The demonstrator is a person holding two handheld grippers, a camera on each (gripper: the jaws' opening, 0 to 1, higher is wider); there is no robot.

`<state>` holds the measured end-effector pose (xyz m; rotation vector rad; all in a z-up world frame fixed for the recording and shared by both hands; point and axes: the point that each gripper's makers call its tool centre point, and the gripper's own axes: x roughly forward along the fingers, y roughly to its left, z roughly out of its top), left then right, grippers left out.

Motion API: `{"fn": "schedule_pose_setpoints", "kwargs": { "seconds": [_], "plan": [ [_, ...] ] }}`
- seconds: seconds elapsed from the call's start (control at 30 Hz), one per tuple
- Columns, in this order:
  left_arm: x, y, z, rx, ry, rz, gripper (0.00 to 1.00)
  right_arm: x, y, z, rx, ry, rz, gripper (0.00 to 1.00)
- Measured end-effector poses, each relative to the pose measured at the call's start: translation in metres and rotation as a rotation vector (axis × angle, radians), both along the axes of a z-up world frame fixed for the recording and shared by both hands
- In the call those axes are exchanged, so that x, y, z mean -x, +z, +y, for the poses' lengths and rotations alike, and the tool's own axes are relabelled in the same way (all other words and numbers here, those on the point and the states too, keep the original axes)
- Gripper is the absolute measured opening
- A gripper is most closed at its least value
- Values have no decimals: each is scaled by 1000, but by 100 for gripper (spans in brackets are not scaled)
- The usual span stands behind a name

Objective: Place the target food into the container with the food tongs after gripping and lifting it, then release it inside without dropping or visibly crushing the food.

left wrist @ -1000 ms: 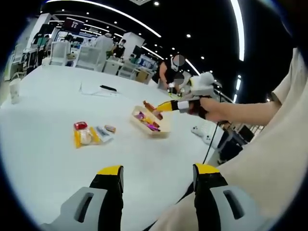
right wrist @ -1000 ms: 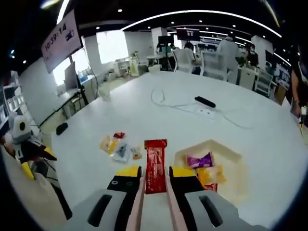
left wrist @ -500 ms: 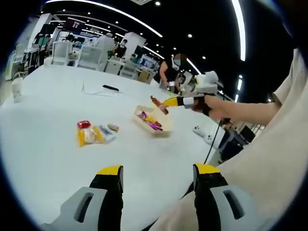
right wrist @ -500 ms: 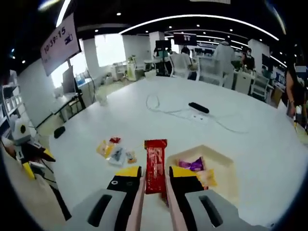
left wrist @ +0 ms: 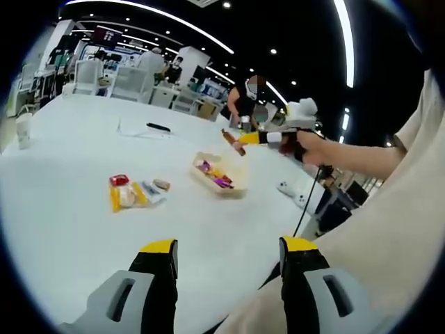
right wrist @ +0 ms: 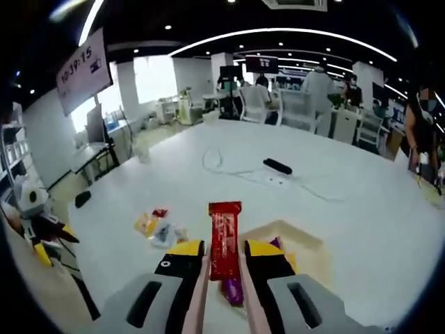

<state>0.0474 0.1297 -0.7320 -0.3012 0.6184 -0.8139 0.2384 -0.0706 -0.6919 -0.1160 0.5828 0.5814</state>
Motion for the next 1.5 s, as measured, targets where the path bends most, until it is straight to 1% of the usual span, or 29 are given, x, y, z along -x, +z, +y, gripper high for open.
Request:
{"fn": "schedule_pose_setpoints", "kwargs": {
  "seconds": [0.37,0.67,0.73,0.77,0.8,0.97,1.17,1.5],
  "plan": [
    [0,0,-4,-4,-15,0,58,0,6,-10,-21,-40,-13,22],
    [-3,2,-9,-5,-26,-4,58,-5,9,-28,-21,-77,-17,22],
    [-4,2,-10,-4,-28,-4,58,-7,9,-33,-5,-90,-26,22],
    [-4,1,-10,-4,-29,-4,59,-9,10,-37,24,-100,-45,22],
    [-5,1,-10,-4,-27,-5,59,-7,8,-38,32,-100,-40,22],
    [-8,3,-11,-1,-21,-9,59,-10,7,-42,24,-113,-41,22],
    [-8,1,-11,-5,-22,-4,59,-13,8,-47,-4,-136,-40,22],
    [-7,0,-10,-5,-12,2,58,-16,9,-57,9,-165,-57,22]
  ]
}}
